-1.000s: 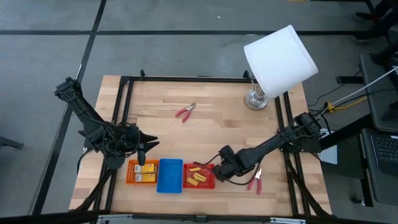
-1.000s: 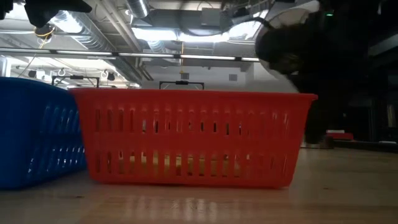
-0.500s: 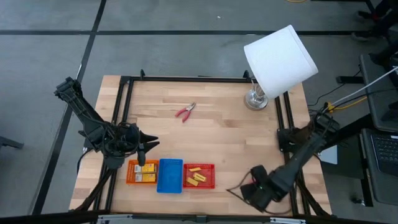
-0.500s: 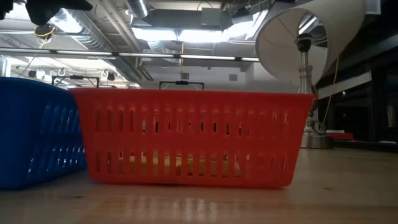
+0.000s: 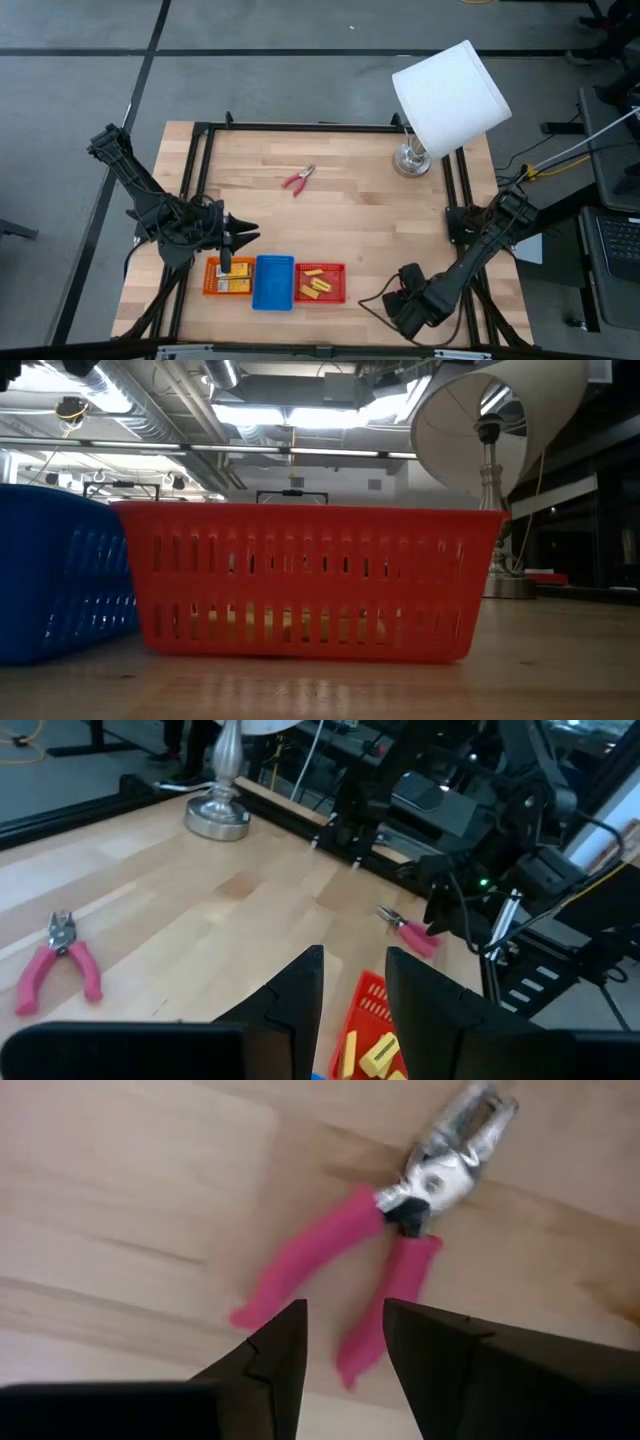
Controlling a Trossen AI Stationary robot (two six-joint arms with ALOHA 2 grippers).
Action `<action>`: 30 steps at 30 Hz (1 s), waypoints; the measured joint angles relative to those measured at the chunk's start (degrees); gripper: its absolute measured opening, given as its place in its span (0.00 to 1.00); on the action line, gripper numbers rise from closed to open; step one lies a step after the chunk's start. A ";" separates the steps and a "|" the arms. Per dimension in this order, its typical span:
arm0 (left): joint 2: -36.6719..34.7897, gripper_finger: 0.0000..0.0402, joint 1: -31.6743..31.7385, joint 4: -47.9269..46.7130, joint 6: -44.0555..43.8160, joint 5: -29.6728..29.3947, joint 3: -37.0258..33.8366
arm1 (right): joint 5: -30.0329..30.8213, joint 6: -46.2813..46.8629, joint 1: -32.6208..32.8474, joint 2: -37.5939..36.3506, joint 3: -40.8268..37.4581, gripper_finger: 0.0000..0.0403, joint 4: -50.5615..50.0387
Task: Pick & Place School Supplies
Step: Put the bottom hole puncher into the blue bin
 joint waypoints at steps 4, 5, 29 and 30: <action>0.00 0.26 0.00 1.08 1.42 0.09 0.00 | -1.62 0.21 1.06 0.04 -0.53 0.34 -0.73; 0.00 0.26 0.00 1.25 1.45 0.13 -0.02 | -2.07 0.26 1.37 0.04 -0.69 0.34 -0.92; 0.00 0.26 0.00 3.42 1.47 2.48 0.00 | -1.40 0.89 3.55 0.21 -8.51 0.25 9.33; 0.00 0.26 0.00 3.42 1.47 2.47 0.00 | -1.17 0.88 3.56 0.21 -8.54 0.21 9.20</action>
